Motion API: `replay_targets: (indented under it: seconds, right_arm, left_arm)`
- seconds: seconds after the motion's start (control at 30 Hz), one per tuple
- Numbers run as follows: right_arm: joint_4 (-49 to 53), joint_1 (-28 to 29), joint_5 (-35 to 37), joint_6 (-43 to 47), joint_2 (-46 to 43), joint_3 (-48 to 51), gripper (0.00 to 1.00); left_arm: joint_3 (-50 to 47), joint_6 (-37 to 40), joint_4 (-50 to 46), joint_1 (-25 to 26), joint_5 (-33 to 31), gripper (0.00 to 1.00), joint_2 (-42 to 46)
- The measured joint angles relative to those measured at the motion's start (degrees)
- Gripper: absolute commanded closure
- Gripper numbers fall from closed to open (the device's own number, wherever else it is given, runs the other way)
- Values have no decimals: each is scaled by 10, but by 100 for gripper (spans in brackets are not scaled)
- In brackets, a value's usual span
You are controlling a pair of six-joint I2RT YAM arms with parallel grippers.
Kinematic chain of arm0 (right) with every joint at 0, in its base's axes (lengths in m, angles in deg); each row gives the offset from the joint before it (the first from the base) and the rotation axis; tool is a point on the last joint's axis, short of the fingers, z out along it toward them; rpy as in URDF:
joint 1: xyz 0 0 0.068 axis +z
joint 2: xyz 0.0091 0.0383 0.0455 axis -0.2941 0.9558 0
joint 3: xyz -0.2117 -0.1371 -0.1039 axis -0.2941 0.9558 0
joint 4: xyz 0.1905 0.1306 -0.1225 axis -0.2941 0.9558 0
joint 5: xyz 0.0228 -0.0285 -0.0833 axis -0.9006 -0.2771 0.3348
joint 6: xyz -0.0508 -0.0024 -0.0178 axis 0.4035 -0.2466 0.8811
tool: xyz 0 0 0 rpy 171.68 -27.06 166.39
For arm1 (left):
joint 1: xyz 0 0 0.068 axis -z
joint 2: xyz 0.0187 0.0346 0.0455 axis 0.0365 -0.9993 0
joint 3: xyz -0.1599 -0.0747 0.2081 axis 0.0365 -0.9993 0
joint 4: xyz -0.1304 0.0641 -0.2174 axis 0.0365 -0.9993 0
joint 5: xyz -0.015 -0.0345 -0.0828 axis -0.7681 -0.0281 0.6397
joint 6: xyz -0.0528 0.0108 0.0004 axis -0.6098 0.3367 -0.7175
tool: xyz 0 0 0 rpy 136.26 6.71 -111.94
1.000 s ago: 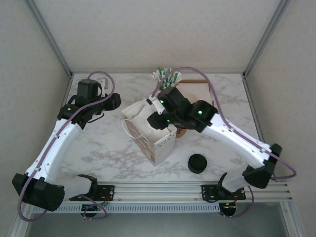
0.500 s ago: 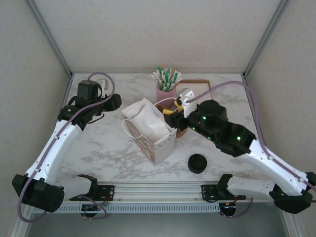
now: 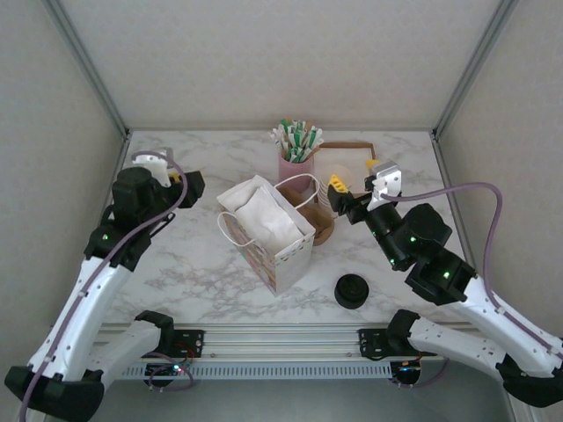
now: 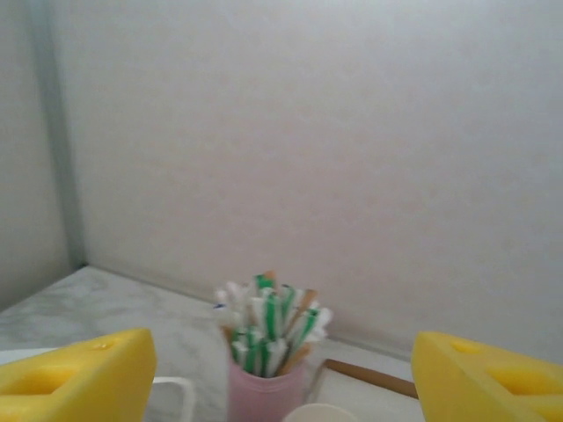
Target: Pack the takeout coffee
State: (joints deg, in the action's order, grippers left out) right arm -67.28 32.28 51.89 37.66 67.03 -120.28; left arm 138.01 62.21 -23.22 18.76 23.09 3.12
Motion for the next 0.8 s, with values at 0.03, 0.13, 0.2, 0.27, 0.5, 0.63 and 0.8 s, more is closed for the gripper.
replay_targets:
  seconds: [0.03,0.13,0.2,0.27,0.5,0.63,0.8]
  right_arm:
    - [-9,-25,4,-2,1,13,19]
    - [-30,-110,8,-19,8,50,18]
    - [-39,-168,8,-44,13,72,17]
    - [-49,-231,1,-77,21,98,13]
    - [-100,-336,-35,-138,80,169,1]
    - [-134,-344,-54,-137,110,208,1]
    - [-167,-346,-73,-126,161,232,1]
  left_arm:
    - [-12,2,14,0,-10,39,8]
    - [-45,6,45,0,-47,39,22]
    - [-60,8,59,0,-83,36,24]
    - [-73,12,78,0,-131,5,24]
    - [-152,29,177,0,-243,0,24]
    - [-189,43,231,0,-276,0,19]
    - [-226,52,301,-2,-286,0,-16]
